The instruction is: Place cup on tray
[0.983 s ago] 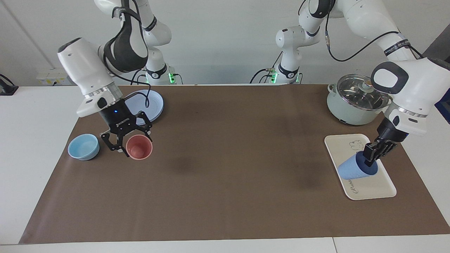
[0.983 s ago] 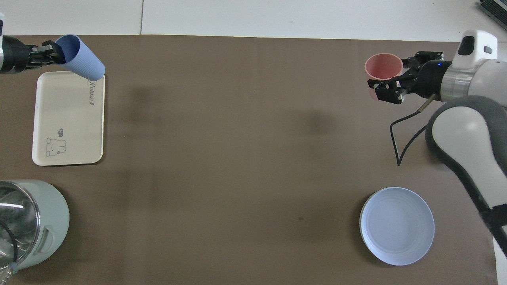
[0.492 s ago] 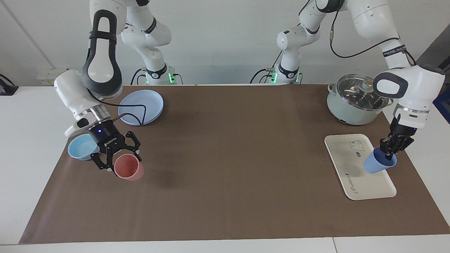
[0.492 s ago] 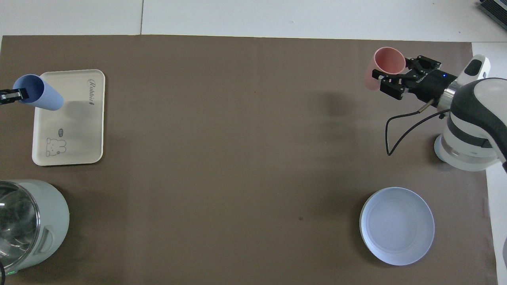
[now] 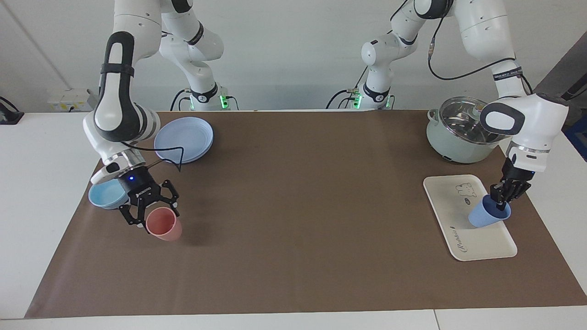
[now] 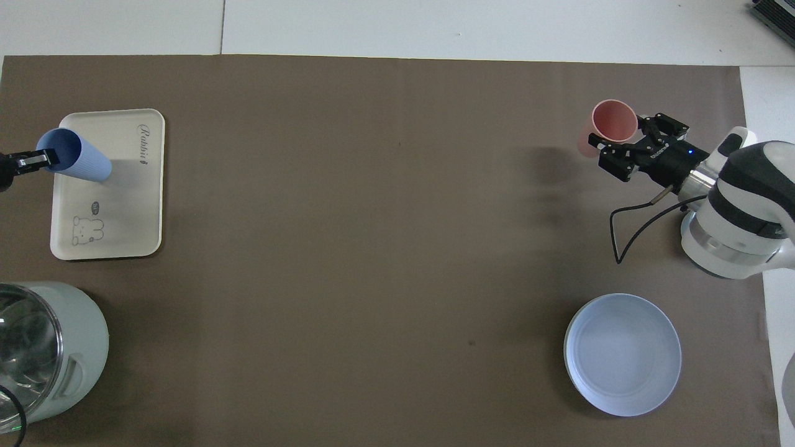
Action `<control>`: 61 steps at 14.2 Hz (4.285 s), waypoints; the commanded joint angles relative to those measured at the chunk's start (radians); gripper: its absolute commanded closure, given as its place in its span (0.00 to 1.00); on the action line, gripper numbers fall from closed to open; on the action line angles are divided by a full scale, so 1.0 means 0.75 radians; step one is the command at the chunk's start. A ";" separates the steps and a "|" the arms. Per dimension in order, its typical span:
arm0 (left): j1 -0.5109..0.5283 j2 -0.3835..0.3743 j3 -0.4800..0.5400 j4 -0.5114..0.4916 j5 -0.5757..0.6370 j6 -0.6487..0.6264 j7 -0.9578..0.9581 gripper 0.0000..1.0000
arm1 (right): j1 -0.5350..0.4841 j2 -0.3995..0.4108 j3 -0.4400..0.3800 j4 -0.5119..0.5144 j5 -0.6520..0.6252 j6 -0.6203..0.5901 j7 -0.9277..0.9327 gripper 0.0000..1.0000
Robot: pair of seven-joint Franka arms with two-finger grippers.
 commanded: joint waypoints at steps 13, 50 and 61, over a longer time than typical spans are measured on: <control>-0.321 -0.037 0.003 0.727 0.406 -1.131 -0.443 0.17 | -0.089 0.068 0.014 -0.122 0.342 -0.147 -0.515 0.77; -0.441 -0.436 0.005 0.501 0.392 -1.484 -0.454 0.00 | 0.040 -0.419 0.034 0.397 -2.125 -1.055 2.481 0.00; -0.443 -0.395 0.001 0.562 0.400 -1.524 -0.454 0.00 | 0.033 -0.349 0.034 0.688 -2.172 -1.425 2.535 0.00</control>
